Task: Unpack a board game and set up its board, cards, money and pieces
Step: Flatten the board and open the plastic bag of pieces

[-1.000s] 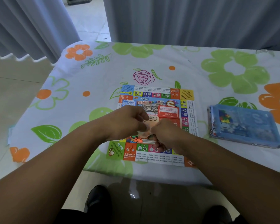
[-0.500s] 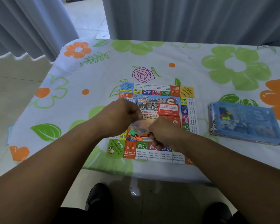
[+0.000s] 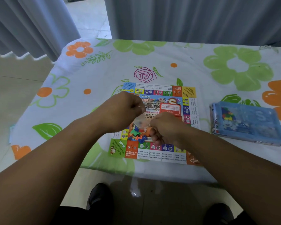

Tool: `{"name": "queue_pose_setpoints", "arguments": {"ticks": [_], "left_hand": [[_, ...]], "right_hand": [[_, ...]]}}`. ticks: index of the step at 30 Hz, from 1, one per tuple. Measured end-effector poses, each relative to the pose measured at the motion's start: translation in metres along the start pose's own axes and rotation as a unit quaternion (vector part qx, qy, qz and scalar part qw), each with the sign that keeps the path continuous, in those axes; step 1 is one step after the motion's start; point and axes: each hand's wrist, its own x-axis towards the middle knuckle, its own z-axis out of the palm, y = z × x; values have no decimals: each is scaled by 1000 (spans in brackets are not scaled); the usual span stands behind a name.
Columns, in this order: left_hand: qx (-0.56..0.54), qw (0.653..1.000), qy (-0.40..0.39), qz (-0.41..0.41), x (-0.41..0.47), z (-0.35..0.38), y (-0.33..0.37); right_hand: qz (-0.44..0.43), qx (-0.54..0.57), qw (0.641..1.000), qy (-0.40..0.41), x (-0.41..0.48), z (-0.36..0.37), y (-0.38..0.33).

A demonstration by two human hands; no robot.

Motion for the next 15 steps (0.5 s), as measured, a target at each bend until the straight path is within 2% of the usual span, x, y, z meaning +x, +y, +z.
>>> {"name": "queue_pose_setpoints", "arguments": {"ticks": [5,8,11,15], "left_hand": [[9,1000,18,10,-3,-3,4],[-1,999,34,20,-3,-2,8],[-28,999,35,28,-3,-1,16],[-57,998,18,25,0,5,24]], "right_hand": [[14,64,998,-5,-2,-5,-2],[19,148,989,-13,-5,-8,-3],[-10,248,969,-11,-10,-15,-7],[-51,293,954,31,-15,-31,-6]]}}
